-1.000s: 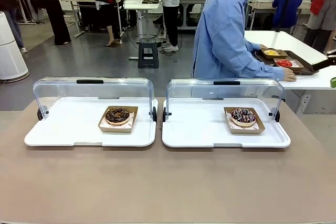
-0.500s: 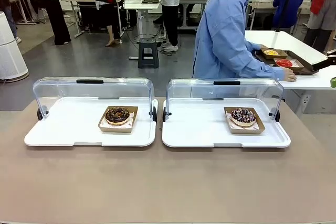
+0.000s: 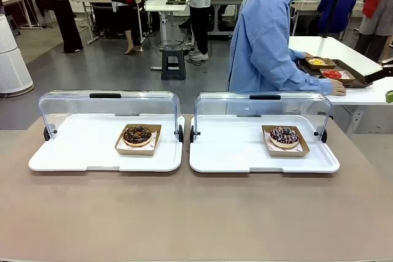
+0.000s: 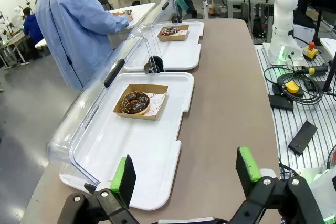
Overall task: Provide the desired donut to the person.
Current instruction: Place the picked Paper togo box onto the Handle tray extended by the person.
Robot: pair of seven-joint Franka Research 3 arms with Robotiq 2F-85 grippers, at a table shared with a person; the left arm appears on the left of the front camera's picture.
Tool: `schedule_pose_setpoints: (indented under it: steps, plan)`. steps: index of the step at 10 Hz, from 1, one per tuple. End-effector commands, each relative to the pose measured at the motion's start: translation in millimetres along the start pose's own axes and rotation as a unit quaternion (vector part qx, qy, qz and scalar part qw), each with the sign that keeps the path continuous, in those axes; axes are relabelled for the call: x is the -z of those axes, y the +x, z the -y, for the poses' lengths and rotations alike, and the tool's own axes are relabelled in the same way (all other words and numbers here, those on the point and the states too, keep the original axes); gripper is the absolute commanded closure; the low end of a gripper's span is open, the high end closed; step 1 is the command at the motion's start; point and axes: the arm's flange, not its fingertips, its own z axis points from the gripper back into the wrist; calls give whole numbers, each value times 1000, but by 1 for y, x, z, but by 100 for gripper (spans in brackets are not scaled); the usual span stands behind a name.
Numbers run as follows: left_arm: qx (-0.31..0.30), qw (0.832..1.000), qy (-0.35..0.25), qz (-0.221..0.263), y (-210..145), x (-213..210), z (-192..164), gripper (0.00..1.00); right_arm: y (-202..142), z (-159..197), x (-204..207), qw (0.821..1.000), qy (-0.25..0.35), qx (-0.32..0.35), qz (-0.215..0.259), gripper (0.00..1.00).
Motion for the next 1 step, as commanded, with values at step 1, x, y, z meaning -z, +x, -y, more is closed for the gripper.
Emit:
schedule_pose_setpoints:
  steps: [1]
  plan:
    - [1, 1000, 1, 4, 0, -1, 1, 0, 0, 1, 1, 1000, 1, 0, 3, 0]
